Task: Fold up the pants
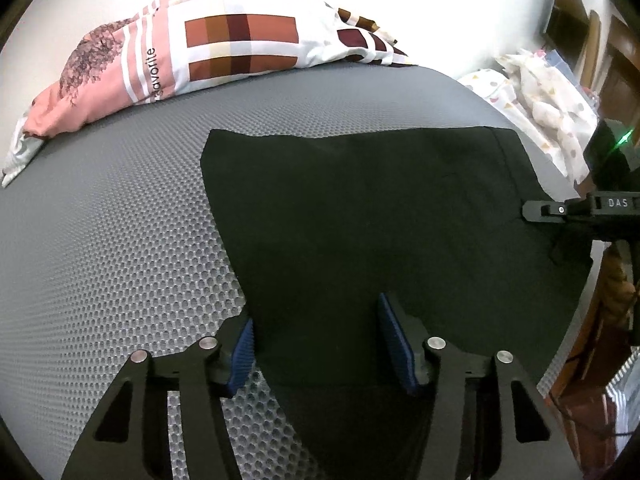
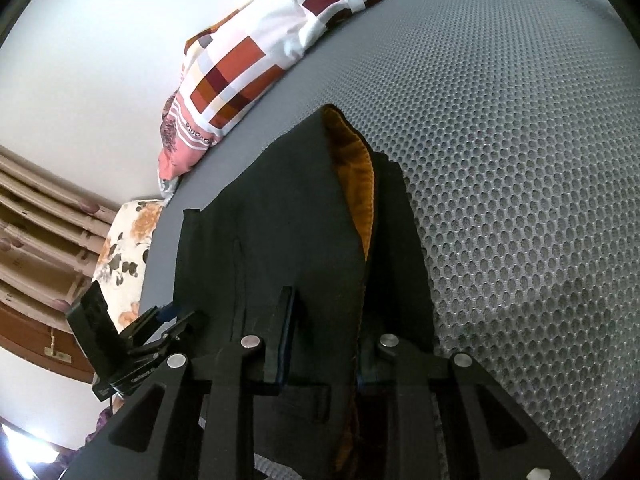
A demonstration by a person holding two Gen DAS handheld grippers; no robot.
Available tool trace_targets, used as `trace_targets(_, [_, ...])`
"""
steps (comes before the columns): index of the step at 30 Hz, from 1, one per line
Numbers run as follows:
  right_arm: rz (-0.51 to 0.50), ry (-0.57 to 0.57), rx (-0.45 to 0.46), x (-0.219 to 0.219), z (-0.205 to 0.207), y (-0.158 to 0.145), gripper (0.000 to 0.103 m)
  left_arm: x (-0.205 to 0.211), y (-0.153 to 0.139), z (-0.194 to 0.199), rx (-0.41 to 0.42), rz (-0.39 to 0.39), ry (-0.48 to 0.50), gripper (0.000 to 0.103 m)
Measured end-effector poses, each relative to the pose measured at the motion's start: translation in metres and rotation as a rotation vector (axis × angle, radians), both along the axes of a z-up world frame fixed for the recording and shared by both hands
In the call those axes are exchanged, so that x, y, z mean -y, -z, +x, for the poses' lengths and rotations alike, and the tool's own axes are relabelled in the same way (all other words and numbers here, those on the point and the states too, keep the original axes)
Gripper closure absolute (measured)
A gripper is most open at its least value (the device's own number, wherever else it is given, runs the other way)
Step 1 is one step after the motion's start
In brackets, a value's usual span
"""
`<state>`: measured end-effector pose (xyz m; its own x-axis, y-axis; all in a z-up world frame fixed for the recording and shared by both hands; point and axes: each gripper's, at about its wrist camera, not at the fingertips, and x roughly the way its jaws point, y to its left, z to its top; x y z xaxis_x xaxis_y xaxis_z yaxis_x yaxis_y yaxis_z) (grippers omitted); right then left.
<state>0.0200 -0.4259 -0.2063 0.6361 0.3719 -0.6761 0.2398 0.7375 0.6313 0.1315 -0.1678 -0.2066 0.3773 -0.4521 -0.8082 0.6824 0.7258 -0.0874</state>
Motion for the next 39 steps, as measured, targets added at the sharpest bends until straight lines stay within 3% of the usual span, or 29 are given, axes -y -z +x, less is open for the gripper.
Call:
trace_targets(4, [0.048,-0.003,0.002,-0.004,0.002,0.001,0.083,-0.005,-0.003,0.004,-0.001,-0.003,-0.016,0.059])
trace_targets(8, [0.090,-0.021,0.010,-0.014,0.002,0.004,0.084,-0.015,-0.004,0.007,-0.003,0.002,-0.032,0.062])
trace_targets(12, [0.040,-0.059,0.010,-0.027,0.004,0.003,0.084,-0.021,-0.003,0.008,-0.017,-0.006,-0.031,0.062])
trace_targets(20, [-0.019,-0.055,-0.002,-0.028,0.008,-0.003,0.076,-0.024,-0.001,0.011,-0.019,-0.010,-0.040,0.052])
trace_targets(29, [0.021,-0.051,0.009,-0.025,0.012,0.000,0.073,-0.024,0.002,0.014,-0.018,-0.003,-0.037,0.043])
trace_targets(34, [-0.002,-0.062,0.015,-0.028,0.012,0.000,0.080,-0.021,0.005,0.017,-0.031,0.000,-0.032,0.034])
trace_targets(39, [0.025,-0.063,0.028,-0.027,0.009,0.001,0.082,-0.020,0.007,0.017,-0.053,-0.020,-0.012,0.036])
